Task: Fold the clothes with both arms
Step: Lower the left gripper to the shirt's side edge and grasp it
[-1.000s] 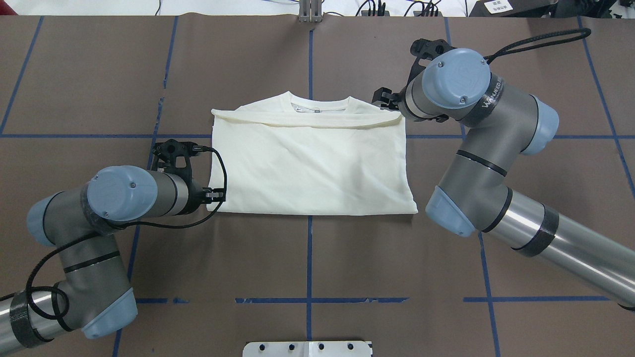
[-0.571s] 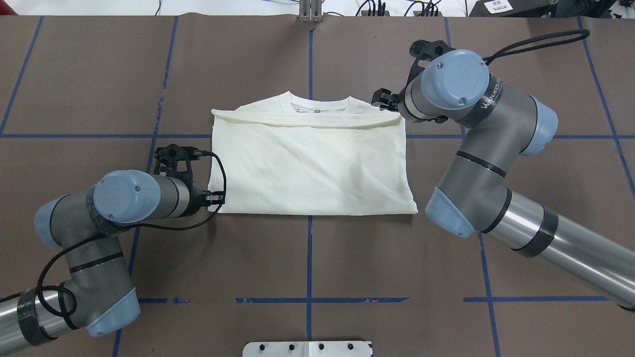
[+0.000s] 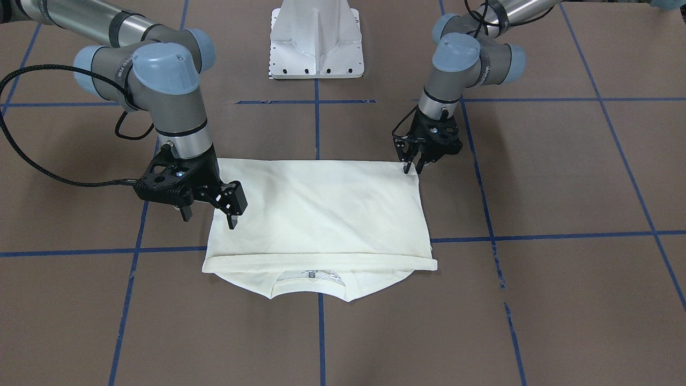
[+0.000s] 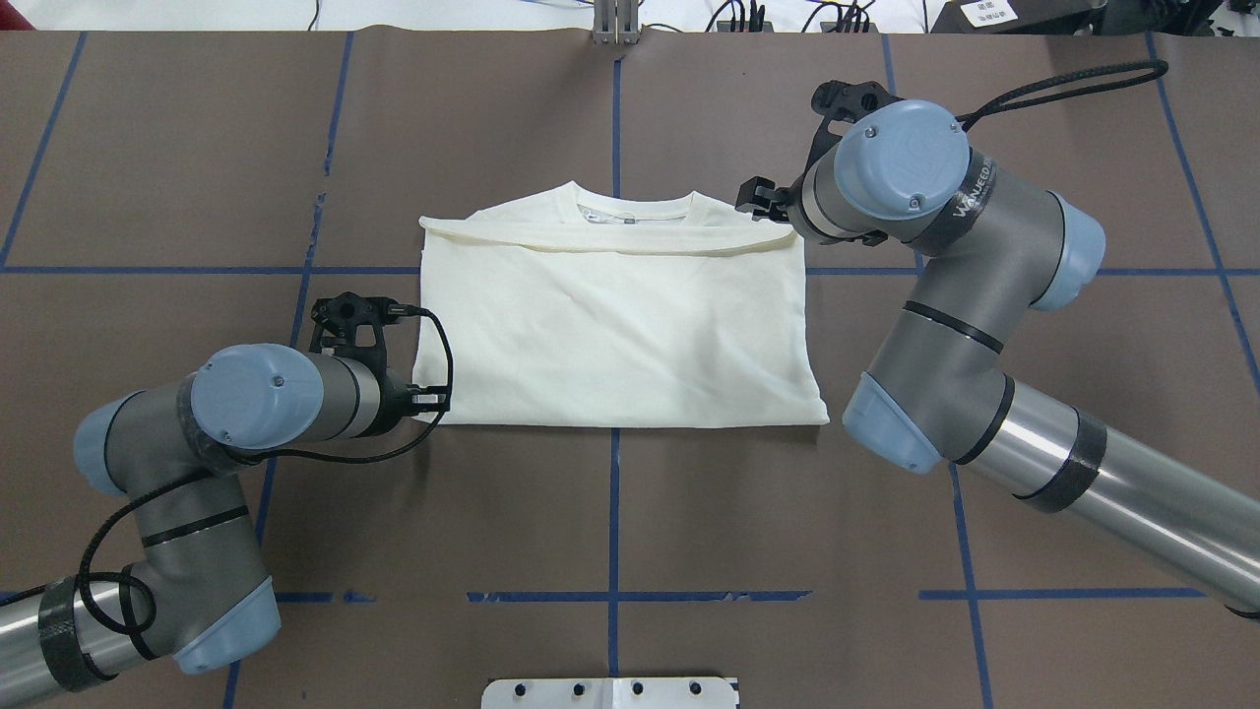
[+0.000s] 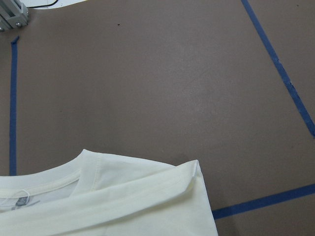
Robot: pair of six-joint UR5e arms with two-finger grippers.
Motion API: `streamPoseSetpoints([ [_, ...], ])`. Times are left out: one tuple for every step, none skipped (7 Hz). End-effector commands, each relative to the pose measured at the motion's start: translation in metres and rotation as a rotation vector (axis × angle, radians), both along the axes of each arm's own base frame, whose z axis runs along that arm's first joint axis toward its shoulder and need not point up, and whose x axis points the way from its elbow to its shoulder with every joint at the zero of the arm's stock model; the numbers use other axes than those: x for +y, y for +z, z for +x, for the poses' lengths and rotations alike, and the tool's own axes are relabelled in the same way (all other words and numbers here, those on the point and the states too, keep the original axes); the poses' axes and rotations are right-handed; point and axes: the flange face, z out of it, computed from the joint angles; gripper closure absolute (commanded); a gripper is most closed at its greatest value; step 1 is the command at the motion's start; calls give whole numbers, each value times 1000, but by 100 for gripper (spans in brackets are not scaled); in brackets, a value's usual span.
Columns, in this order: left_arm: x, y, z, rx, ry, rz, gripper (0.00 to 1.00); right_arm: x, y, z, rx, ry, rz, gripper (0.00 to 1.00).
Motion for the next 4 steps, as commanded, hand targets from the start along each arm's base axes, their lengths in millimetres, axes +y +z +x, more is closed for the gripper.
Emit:
streamPoseSetpoints([
  [12,-5,6,18,1,-22,100,0,0,0,0,0,0,0],
  [13,-7,6,21,1,-20,100,0,0,0,0,-1,1,0],
  [12,-9,0,22,4,-9,100,0,0,0,0,-3,1,0],
  [8,-6,-10,9,15,18,100,0,-1,0,-1,-3,2,0],
])
